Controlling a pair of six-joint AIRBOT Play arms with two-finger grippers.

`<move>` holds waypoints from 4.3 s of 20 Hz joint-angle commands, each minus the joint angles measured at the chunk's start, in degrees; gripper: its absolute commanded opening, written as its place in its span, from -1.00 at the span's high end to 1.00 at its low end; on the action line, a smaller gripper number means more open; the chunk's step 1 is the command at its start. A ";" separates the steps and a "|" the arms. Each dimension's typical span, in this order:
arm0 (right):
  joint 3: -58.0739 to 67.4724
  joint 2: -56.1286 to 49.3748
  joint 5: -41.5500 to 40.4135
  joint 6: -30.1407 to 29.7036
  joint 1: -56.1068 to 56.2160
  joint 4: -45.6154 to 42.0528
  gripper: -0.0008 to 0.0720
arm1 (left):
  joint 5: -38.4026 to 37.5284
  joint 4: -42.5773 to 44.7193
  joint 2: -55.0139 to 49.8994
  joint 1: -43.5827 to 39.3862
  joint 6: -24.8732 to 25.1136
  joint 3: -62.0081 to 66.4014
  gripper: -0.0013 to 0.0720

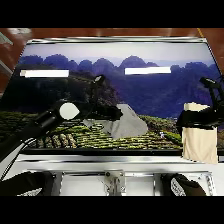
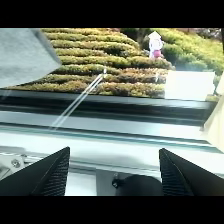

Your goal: Fold the shirts.

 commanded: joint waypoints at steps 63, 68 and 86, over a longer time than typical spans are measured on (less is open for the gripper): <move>-3.85 -19.17 -42.53 -8.15 18.21 24.50 0.80 | -20.20 25.73 6.73 32.50 6.56 0.20 0.86; 12.33 -2.01 -49.86 -11.58 14.23 21.35 0.80 | -16.35 28.70 22.69 37.70 3.72 20.04 0.86; 23.37 17.07 -27.06 -0.20 15.04 2.75 0.80 | -41.29 37.13 37.55 37.64 -0.37 28.26 0.86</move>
